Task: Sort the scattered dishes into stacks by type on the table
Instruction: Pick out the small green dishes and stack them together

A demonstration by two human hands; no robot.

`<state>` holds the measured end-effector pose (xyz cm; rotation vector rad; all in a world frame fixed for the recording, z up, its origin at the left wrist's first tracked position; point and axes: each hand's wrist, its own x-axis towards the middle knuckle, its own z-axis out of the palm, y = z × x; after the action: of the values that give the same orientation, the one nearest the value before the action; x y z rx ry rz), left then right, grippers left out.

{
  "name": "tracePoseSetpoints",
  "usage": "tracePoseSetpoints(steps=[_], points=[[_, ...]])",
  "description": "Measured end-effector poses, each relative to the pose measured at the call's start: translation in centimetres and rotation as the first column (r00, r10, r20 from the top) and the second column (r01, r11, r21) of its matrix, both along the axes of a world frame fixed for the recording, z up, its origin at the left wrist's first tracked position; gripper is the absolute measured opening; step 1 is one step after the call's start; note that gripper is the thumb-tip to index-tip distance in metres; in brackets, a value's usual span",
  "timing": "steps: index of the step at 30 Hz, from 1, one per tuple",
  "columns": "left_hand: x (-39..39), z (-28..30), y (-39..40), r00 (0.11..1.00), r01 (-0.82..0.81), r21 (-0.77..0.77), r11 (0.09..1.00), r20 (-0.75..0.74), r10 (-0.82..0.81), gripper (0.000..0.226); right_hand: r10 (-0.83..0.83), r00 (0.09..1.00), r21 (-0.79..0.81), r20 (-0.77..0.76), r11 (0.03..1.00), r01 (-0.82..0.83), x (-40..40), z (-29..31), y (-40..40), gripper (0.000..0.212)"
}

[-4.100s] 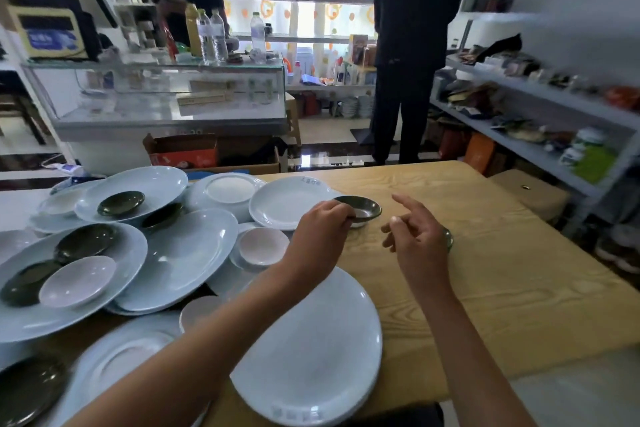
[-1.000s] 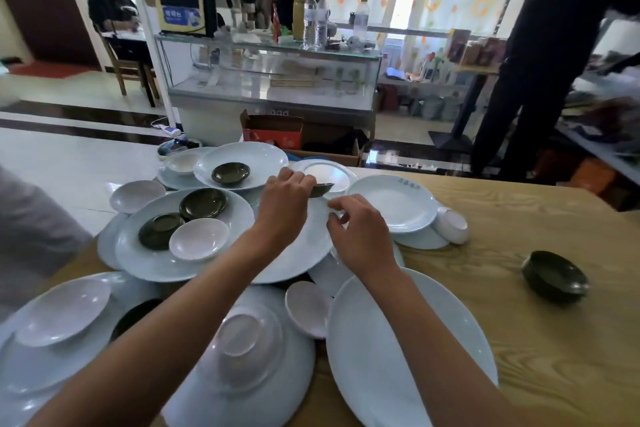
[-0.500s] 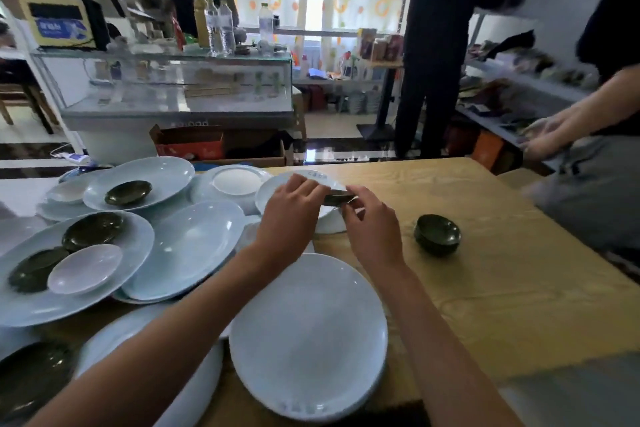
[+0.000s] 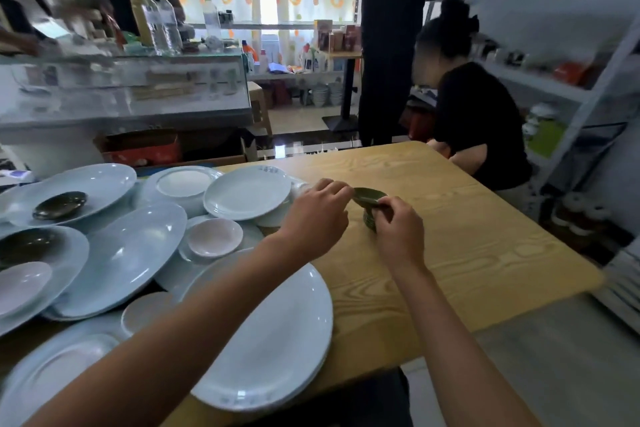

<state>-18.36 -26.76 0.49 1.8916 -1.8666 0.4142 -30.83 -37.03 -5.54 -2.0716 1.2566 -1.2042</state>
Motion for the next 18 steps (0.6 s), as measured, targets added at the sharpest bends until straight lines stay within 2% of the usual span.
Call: tracePoseSetpoints(steps=[4, 11, 18], points=[[-0.7, -0.8, -0.3, 1.000, 0.015, 0.056, 0.998, 0.012, -0.016, 0.035, -0.093, 0.995, 0.047, -0.046, 0.994, 0.096, -0.8, -1.6, -1.0, 0.016], [-1.4, -2.2, -0.7, 0.999, 0.050, 0.133, 0.990, 0.001, -0.050, 0.035, -0.124, 0.985, 0.115, -0.117, 0.984, 0.138, -1.2, -2.4, -1.5, 0.018], [-1.3, -2.2, -0.7, 1.000, 0.018, 0.159, 0.987, -0.002, -0.017, 0.037, -0.148, 0.967, 0.144, -0.207, 0.973, 0.180, -1.1, -1.2, -0.6, 0.046]])
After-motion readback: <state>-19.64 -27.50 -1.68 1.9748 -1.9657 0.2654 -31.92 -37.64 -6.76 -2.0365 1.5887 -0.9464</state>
